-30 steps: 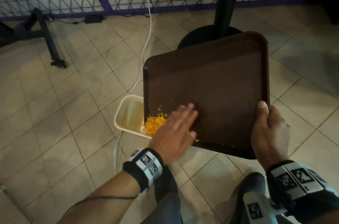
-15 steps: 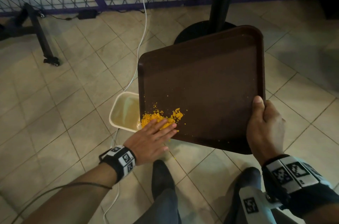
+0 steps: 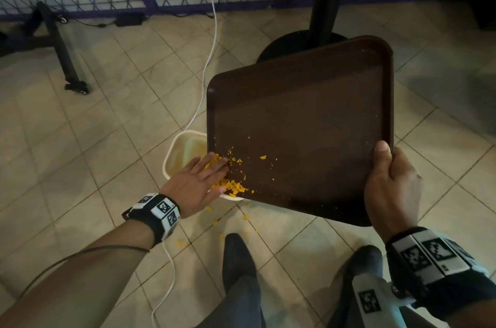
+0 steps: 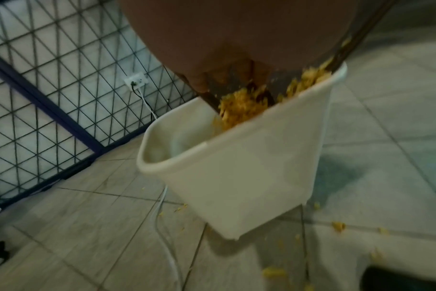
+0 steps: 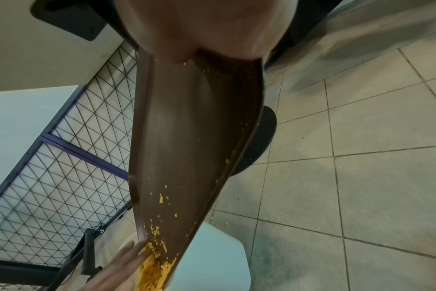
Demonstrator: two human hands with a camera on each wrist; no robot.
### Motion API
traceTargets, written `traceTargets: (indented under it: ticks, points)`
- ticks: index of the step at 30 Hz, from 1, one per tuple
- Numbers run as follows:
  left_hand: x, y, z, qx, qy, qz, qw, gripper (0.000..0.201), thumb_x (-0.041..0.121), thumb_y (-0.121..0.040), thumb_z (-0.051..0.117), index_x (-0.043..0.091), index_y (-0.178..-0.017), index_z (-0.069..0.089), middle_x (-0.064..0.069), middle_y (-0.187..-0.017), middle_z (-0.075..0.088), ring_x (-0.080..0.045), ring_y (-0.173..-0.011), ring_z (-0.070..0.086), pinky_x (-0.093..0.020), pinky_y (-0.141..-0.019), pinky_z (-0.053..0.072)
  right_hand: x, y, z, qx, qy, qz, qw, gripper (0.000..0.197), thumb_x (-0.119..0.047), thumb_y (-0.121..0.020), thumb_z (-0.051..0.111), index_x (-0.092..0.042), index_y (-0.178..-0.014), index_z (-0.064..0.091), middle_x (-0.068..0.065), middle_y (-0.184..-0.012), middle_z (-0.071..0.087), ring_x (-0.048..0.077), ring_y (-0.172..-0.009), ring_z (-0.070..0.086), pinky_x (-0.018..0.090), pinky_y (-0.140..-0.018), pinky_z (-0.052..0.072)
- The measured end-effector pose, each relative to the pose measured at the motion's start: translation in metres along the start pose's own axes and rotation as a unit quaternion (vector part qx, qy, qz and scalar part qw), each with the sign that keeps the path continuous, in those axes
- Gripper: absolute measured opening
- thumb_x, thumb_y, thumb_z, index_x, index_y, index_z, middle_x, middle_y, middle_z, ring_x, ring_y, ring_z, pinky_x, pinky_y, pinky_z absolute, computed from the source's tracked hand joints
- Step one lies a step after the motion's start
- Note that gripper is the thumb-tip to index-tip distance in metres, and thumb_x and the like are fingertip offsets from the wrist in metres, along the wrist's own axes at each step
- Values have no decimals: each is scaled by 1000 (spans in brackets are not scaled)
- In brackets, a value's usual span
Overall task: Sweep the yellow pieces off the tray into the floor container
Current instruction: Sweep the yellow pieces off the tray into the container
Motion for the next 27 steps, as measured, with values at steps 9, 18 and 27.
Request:
traceTargets:
  ticks: [9, 18, 27]
  points:
    - [77, 10, 18, 41, 31, 61, 997, 62, 54, -103, 16, 22, -156, 9, 2, -163, 6, -20, -150, 6, -45, -120, 9, 2, 0, 0, -1, 3, 4, 1000, 46, -41, -103, 32, -4, -89, 56, 9, -72, 58, 31, -69, 55, 46, -66, 48]
    - [1, 9, 30, -76, 10, -43, 996, 70, 64, -96, 0, 30, -157, 6, 8, -165, 3, -19, -151, -10, -45, -122, -1, -2, 1, 0, -6, -5, 5, 1000, 45, -41, -103, 33, -5, -90, 56, 4, -71, 56, 23, -65, 53, 43, -63, 46]
    - [76, -11, -50, 134, 165, -34, 977, 62, 57, -101, 9, 28, -155, 4, 8, -164, -5, -11, -150, -8, -38, -123, 7, -3, 2, 3, -9, -4, -4, 1000, 44, -42, -103, 32, -7, -92, 57, 5, -72, 58, 25, -67, 55, 43, -64, 47]
Point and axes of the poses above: each hand's wrist, its own y-axis away from the middle knuckle, its own z-axis out of the palm, x = y × z, the point moved 8 cm from there along -y, towards the middle knuckle
